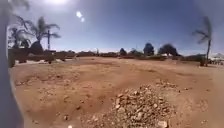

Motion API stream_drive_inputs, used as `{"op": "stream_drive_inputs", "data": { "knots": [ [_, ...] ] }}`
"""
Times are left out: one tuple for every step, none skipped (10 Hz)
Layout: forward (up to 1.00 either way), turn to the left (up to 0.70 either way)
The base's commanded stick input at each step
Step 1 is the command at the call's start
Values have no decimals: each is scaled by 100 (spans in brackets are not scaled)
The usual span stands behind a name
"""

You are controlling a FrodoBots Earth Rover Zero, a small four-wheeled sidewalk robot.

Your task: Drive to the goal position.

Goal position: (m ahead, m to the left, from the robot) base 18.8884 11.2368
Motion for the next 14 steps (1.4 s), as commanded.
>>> {"op": "stream_drive_inputs", "data": {
  "knots": [
    [70,0],
    [70,0],
    [70,0],
    [70,0],
    [70,0],
    [70,0],
    [70,0],
    [70,0],
    [70,0],
    [70,0],
    [70,0],
    [70,0],
    [70,0],
    [70,0]
  ]
}}
